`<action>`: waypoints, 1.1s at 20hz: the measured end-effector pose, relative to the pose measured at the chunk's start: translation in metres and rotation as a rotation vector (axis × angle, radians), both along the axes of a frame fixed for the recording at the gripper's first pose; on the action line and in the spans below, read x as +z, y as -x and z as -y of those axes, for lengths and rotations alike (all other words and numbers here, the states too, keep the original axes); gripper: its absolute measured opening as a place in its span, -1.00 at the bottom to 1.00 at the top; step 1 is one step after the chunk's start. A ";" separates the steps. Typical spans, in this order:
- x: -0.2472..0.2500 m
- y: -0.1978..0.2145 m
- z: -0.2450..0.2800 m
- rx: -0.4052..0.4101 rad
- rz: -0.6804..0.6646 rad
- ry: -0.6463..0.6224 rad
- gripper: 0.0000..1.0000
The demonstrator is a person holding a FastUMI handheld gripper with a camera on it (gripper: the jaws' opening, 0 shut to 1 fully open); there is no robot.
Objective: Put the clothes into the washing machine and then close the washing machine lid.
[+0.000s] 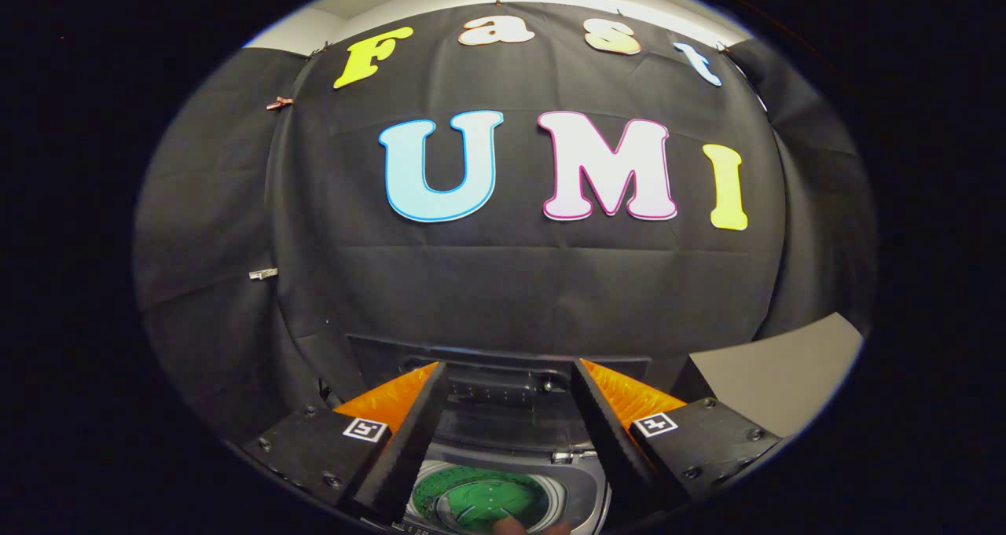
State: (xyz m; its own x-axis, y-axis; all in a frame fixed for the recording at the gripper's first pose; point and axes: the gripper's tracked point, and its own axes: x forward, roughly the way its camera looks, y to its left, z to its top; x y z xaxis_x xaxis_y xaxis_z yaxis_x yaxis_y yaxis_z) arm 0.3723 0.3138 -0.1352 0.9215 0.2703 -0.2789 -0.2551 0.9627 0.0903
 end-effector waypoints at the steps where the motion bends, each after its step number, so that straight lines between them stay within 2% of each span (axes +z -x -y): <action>1: 0.000 -0.012 -0.001 -0.009 0.000 0.000 0.95; 6: -0.020 -0.070 -0.018 -0.019 -0.064 0.035 0.99; 10: -0.060 -0.102 -0.016 -0.052 -0.176 0.065 0.98; 13: -0.073 -0.104 -0.017 -0.034 -0.214 -0.009 1.00; 22: -0.066 -0.088 -0.018 0.014 -0.203 0.012 1.00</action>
